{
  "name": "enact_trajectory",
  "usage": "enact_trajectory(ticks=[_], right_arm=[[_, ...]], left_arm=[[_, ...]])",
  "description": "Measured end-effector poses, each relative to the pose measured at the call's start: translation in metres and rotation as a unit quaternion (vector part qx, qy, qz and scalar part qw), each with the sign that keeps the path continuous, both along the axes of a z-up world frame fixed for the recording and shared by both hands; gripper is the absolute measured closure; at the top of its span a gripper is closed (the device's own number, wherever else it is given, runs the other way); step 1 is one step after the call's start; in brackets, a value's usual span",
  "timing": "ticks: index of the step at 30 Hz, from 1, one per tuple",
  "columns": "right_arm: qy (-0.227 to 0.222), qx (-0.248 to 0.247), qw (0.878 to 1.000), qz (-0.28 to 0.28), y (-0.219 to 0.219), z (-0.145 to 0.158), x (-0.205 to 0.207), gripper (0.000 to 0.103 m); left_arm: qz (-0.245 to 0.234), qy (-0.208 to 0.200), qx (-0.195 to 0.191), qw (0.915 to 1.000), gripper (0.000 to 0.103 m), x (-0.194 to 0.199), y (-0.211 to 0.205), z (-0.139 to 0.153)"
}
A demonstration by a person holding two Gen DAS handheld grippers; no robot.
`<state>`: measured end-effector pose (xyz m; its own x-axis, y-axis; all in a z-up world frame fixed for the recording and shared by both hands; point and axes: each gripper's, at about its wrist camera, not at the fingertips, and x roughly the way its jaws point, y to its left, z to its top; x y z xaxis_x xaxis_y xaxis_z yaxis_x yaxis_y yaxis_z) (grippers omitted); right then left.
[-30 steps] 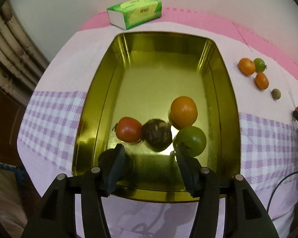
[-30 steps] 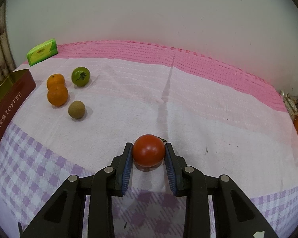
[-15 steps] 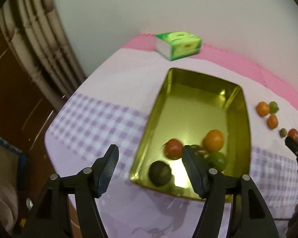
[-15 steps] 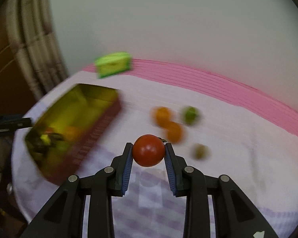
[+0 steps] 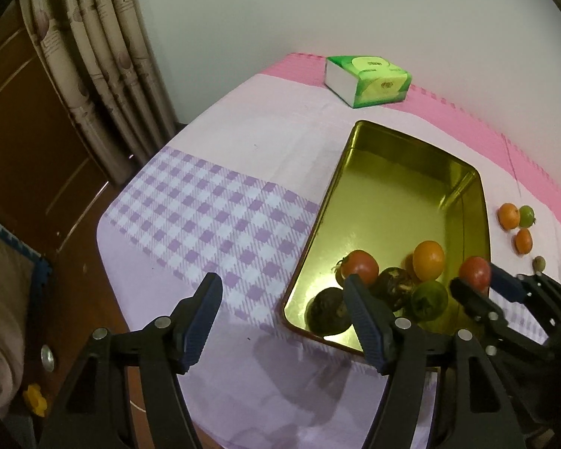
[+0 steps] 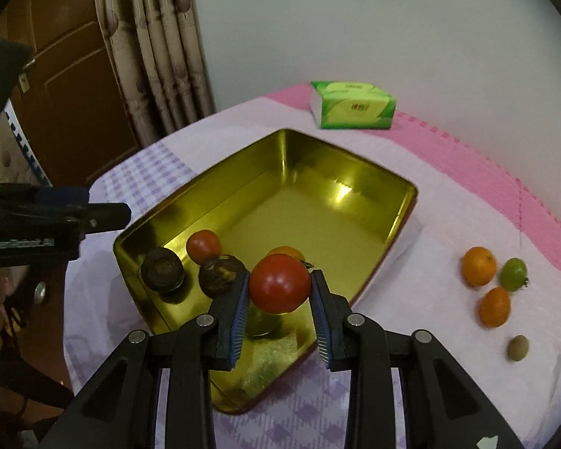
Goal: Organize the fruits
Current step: 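Carry the red tomato into the tin tray and open the right gripper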
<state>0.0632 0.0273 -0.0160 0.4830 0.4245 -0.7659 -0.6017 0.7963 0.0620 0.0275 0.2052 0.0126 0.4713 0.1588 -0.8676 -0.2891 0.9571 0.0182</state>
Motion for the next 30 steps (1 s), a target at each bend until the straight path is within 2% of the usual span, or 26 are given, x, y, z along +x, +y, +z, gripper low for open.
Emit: enact_trajectory(ticks=[23,27,30], right_arm=[[0.013,-0.010,1.000,0.004,0.011,-0.013,0.001,0.073],[0.009,-0.006,1.000,-0.001,0.011,-0.012,-0.001,0.065],[0.006,-0.004,1.000,-0.003,0.010,-0.011,-0.001,0.064]], left_arm=[[-0.014,0.004,-0.002,0.9999,0.035,0.002,-0.007,-0.003],[-0.015,0.004,-0.003,0.9999,0.035,0.002,-0.007,-0.003],[-0.017,0.005,-0.002,0.9998,0.035,0.003,-0.008,-0.003]])
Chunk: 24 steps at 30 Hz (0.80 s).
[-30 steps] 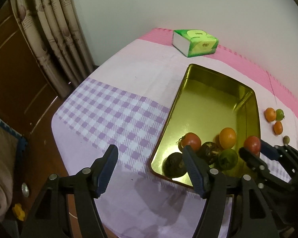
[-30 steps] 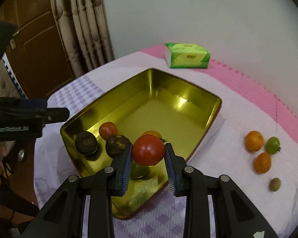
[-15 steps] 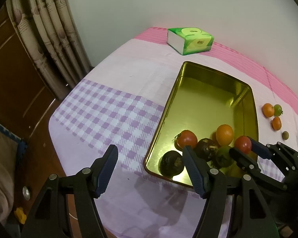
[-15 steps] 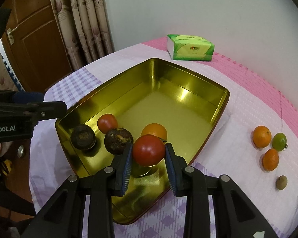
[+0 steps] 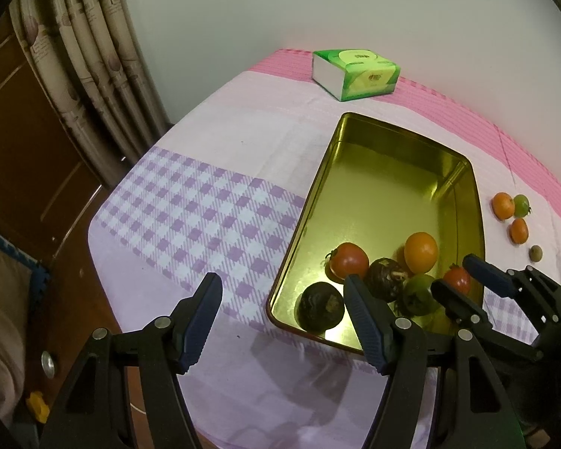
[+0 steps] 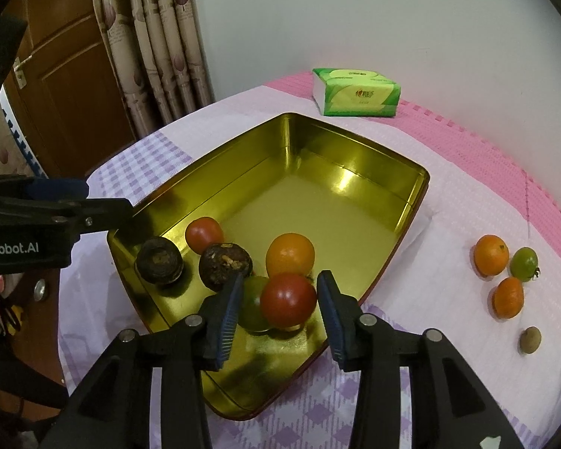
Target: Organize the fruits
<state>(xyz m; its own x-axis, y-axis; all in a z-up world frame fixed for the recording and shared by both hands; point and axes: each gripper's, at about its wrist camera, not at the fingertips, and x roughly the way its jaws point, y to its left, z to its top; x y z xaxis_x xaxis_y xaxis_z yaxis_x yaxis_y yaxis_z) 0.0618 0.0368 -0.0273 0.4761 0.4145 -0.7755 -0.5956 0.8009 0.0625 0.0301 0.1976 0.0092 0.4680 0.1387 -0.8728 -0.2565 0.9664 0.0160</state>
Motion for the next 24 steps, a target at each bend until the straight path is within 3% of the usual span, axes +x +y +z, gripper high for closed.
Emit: enact_trajectory(ticks=[8,13,24], right_arm=[[-0.020,0.026,0.999,-0.023,-0.023,0.020,-0.003,0.064],[-0.041,0.019,0.996,-0.077,-0.073,0.028,0.003,0.064],[-0.031,-0.030,0.977,-0.208,-0.201,-0.009,0.031,0.064]], left_arm=[[0.001,0.001,0.001,1.0000,0.035,0.000,0.000,-0.001],[0.001,0.000,0.002,1.0000,0.035,0.000,0.000,-0.001],[-0.033,-0.018,0.042,0.9984,0.035,-0.001,-0.020,0.002]])
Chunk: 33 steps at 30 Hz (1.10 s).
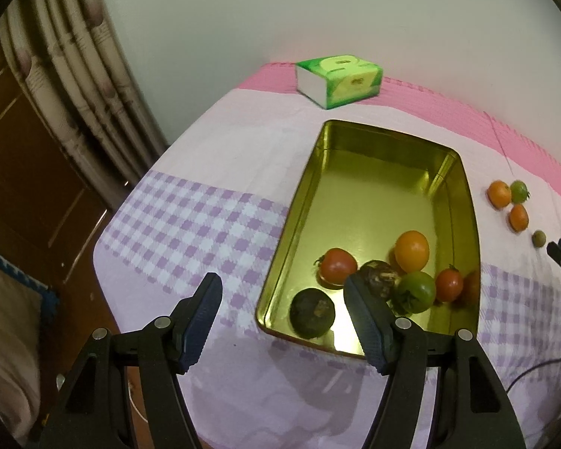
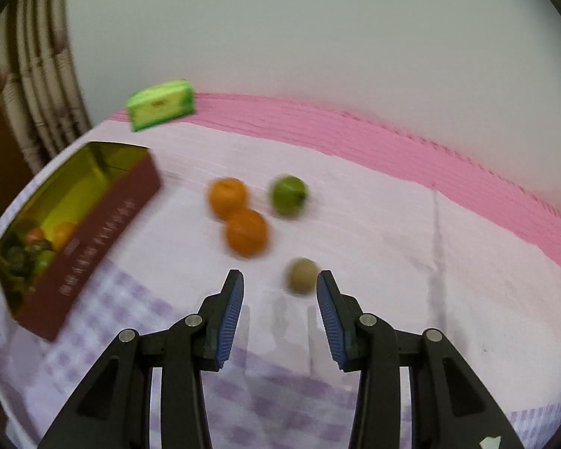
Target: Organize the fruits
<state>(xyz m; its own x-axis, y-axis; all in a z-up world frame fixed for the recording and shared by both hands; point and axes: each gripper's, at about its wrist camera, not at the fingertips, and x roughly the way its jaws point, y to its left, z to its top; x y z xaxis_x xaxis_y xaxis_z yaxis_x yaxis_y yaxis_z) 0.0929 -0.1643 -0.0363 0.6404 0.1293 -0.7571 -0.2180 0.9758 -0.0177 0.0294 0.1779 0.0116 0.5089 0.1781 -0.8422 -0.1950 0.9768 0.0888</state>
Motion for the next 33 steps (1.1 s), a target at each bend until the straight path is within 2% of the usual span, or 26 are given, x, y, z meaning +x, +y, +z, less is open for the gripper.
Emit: enact_trajectory(ticks=[10,12,16,18,22,26,33], right_arm=[[0.015,0.016,1.000,-0.001,-0.013,-0.025,0.023,0.065],[0.019,0.018,1.000,0.003,-0.013,-0.028,0.027,0.068],[0.020,0.016,1.000,0.010,-0.013,-0.032,0.031,0.073],[0.020,0.017,1.000,0.015,-0.011,-0.031,0.032,0.079],[0.016,0.011,1.000,0.018,-0.012,-0.031,0.030,0.080],[0.001,-0.007,1.000,-0.009,-0.029,-0.025,0.026,0.080],[0.011,-0.013,0.998,-0.064,-0.077,-0.028,0.022,0.080]], left_arm=[[-0.065,-0.006,0.016,0.9977,0.035,0.010,-0.051,0.006],[-0.078,-0.005,0.016,0.9968,0.035,0.017,-0.065,0.006],[-0.105,-0.002,0.002,0.9945,0.035,0.035,-0.096,0.005],[-0.117,-0.005,-0.005,0.9931,0.035,0.043,-0.111,0.006],[-0.140,-0.009,-0.021,0.9899,0.035,0.060,-0.144,0.002],[-0.166,-0.002,-0.043,0.9852,0.035,0.078,-0.181,-0.010],[-0.203,0.014,-0.052,0.9777,0.035,0.102,-0.234,-0.031]])
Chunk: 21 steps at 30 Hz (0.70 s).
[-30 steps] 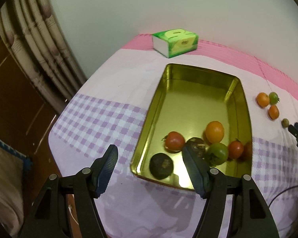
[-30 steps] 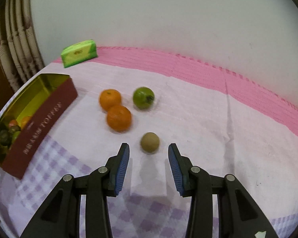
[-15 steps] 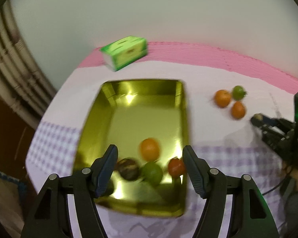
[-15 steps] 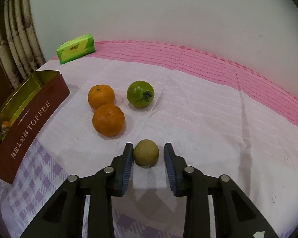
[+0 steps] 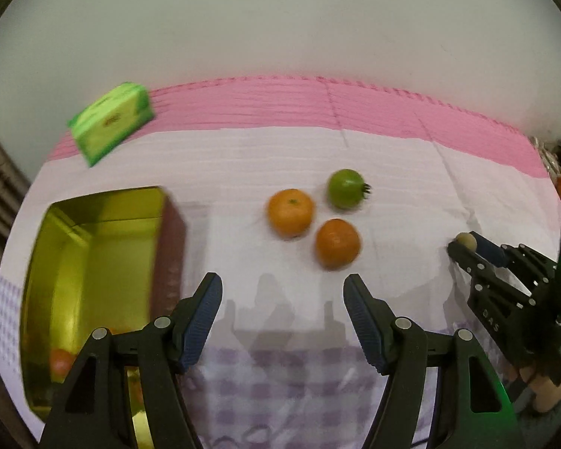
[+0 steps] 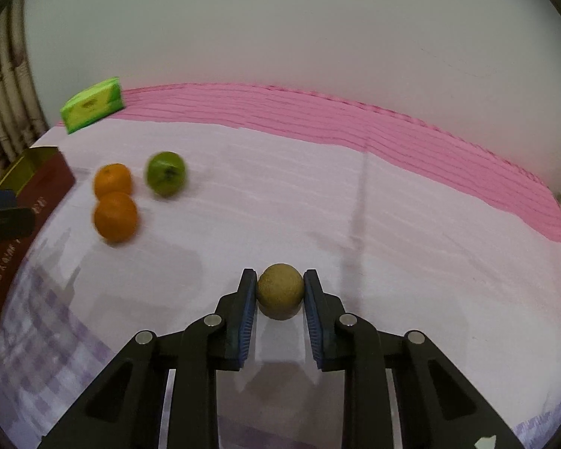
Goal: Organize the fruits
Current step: 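Grasp an orange with the left gripper while the right gripper holds the round fruit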
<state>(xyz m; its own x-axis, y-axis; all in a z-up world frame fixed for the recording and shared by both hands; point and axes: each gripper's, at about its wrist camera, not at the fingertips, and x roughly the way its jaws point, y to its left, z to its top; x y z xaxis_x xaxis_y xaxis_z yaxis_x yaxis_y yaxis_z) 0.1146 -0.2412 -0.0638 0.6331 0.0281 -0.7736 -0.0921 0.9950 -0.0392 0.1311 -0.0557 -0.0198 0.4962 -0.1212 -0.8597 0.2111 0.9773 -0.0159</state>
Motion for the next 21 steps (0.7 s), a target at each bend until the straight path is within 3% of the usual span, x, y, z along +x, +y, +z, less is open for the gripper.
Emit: enact_trajectory(ticks=[14,18,19,21], right_arm=[[0.005,0.032,0.999,-0.009,-0.015,-0.002,0.002,0.079],[0.006,0.023,1.000,-0.008,-0.013,-0.002,0.002,0.079],[0.006,0.023,1.000,-0.008,-0.013,-0.002,0.002,0.079],[0.006,0.023,1.000,-0.008,-0.013,-0.002,0.002,0.079]], left_arm=[[-0.008,0.045,-0.007,0.9989,0.036,0.045,-0.038,-0.038],[-0.007,0.046,-0.002,0.9989,0.053,0.046,-0.041,-0.043],[-0.011,0.042,-0.005,0.9990,0.063,0.046,-0.042,-0.042],[-0.019,0.043,-0.001,0.9989,0.065,0.041,-0.043,-0.040]])
